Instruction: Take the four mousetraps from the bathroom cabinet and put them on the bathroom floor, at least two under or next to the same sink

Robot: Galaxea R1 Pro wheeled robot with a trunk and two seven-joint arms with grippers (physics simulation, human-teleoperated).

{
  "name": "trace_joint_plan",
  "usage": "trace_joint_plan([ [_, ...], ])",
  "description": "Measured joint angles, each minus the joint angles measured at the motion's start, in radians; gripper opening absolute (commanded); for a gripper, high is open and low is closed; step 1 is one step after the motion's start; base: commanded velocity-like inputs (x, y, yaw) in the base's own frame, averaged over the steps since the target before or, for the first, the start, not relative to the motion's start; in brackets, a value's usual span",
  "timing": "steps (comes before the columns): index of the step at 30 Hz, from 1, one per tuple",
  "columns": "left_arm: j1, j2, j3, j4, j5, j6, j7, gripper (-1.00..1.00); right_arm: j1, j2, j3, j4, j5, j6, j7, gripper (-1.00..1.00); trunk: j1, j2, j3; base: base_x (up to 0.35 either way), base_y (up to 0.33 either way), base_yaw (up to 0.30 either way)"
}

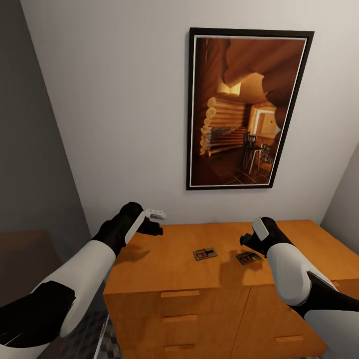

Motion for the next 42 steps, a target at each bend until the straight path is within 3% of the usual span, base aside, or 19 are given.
trace_joint_plan([
  [42,0.000,0.000,0.000,0.000,0.000,0.000,0.000,1.00,0.000,0.006,0.001,0.002,0.001,-0.011,0.010,1.00,0.000,0.000,0.000,0.000,0.000,0.000],
])
